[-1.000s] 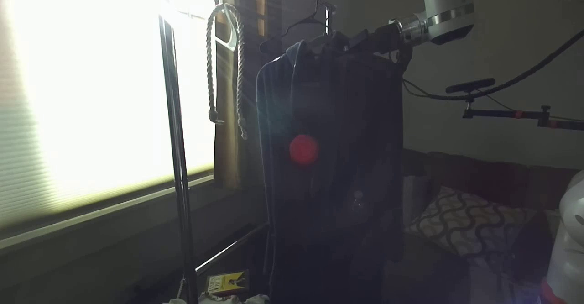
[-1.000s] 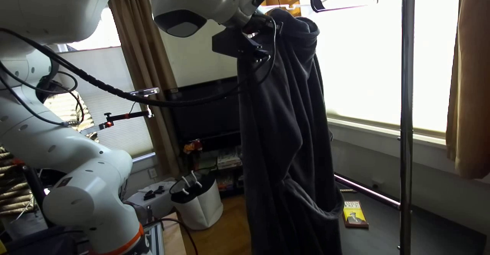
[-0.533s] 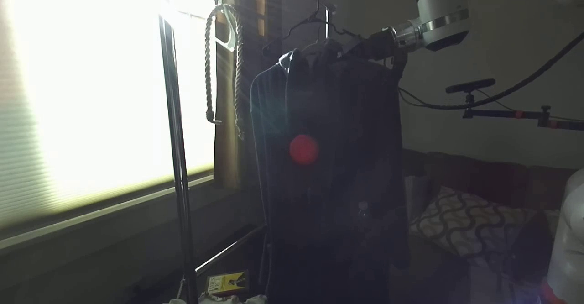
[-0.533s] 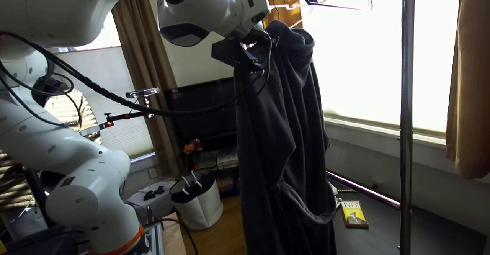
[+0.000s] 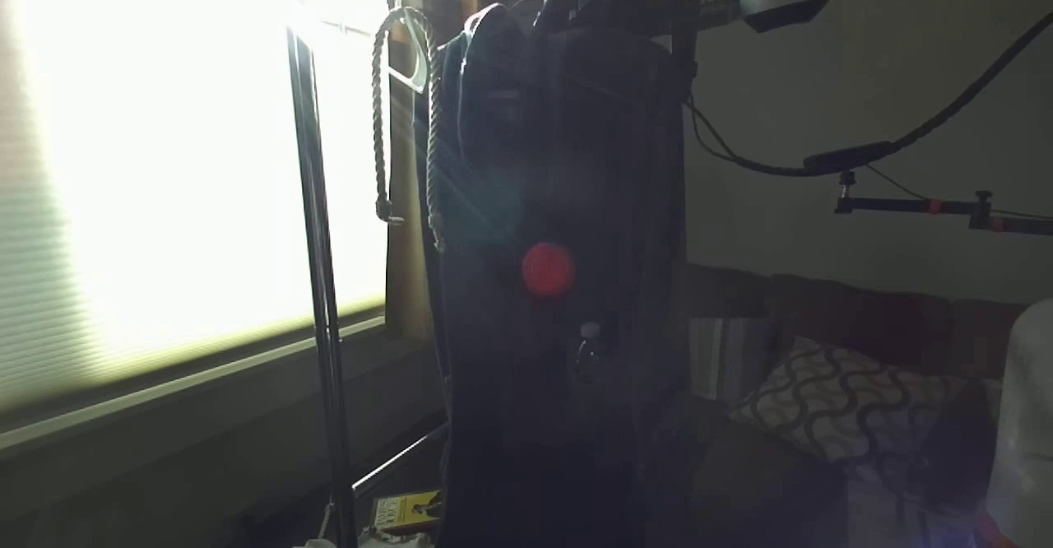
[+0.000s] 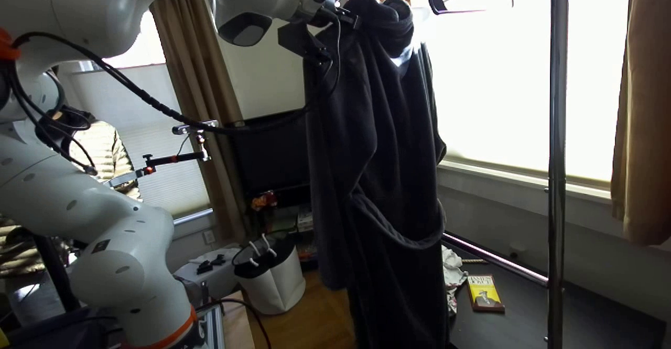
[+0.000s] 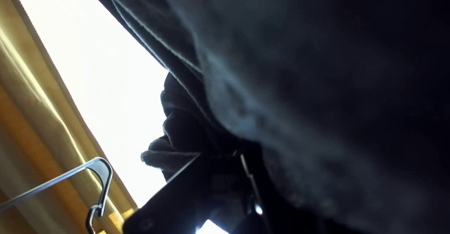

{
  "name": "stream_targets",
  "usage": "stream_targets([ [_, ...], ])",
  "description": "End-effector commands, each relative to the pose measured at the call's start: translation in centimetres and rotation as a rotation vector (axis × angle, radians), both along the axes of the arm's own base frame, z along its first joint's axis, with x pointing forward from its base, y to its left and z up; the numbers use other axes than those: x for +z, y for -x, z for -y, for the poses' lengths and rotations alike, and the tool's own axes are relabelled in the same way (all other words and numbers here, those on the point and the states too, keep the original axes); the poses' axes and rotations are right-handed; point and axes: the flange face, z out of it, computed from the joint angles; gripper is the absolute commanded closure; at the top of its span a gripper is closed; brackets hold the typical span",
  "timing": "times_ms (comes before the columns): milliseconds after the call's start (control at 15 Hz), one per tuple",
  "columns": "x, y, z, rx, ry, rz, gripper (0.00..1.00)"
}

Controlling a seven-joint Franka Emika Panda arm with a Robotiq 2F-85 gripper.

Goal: Pick up the gray robe on the coat hanger and hang it on the top silver rail

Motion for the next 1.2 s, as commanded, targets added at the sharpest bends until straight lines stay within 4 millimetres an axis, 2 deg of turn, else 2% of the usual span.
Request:
stream_targets([
  [0,5.9,-2.0,-3.4,-0.057,-0.043,0.093,0.97],
  [133,7.1,-3.1,-4.9,-0.062,-0.027,0.112,0.97],
  [333,8.0,-5.6,-5.9,-0.066,0.012,0.098,0.97],
  [733,8.6,-9.4,-6.3,-0.091,0.052,0.058,0.97],
  [800,8.7,-9.6,-6.2,-0.090,0.075,0.048,0.64],
  [867,8.9,-9.6,-6.1,-0.092,0.083,0.051,0.64],
  [933,9.1,-9.3,-5.6,-0.090,0.092,0.053,0.59],
  [1133,10.5,-7.4,-3.0,-0.108,0.103,0.098,0.34],
])
